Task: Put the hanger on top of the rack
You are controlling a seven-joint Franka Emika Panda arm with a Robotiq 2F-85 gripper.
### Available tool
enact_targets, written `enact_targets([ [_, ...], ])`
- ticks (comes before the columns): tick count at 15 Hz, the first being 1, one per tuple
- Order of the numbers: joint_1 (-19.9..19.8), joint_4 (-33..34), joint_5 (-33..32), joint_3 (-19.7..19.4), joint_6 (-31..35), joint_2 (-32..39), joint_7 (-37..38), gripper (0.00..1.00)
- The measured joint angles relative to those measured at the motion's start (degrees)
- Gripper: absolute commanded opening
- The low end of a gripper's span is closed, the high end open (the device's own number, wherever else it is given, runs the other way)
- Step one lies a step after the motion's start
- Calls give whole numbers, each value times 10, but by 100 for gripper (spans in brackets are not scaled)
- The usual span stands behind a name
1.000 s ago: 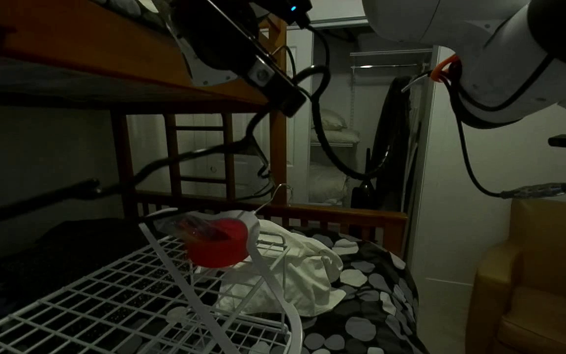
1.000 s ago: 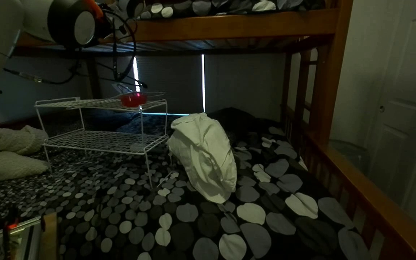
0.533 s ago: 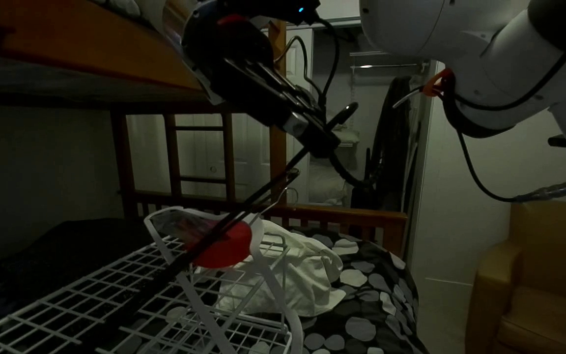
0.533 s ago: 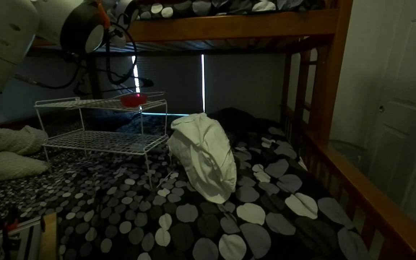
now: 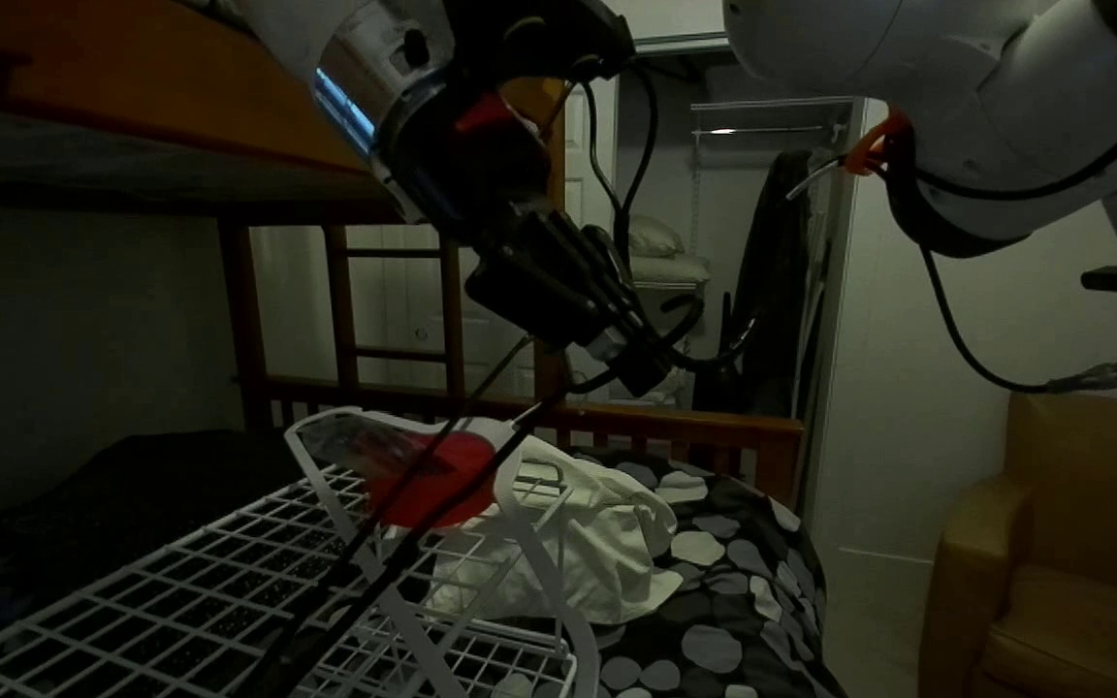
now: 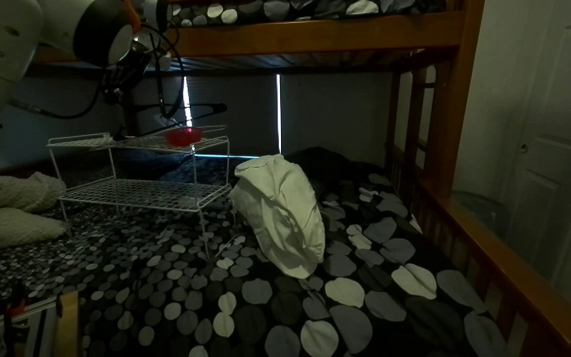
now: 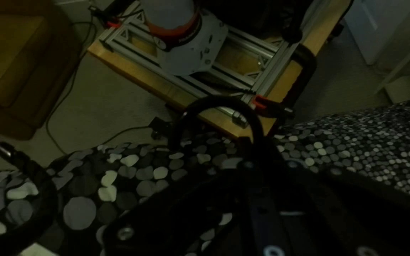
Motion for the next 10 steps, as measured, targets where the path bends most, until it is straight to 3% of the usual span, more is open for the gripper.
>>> enact_targets([
  [2,17,9,-35,-37,1,-31,-55,2],
  [3,36,19,-45,-76,2,-56,-91,8],
  [5,71,29,-23,-148,3,-92,-130,2],
  [7,96,30,-10,-193,4,-104,-142,2],
  [10,163,43,-11,-293,37,-117,-211,2],
])
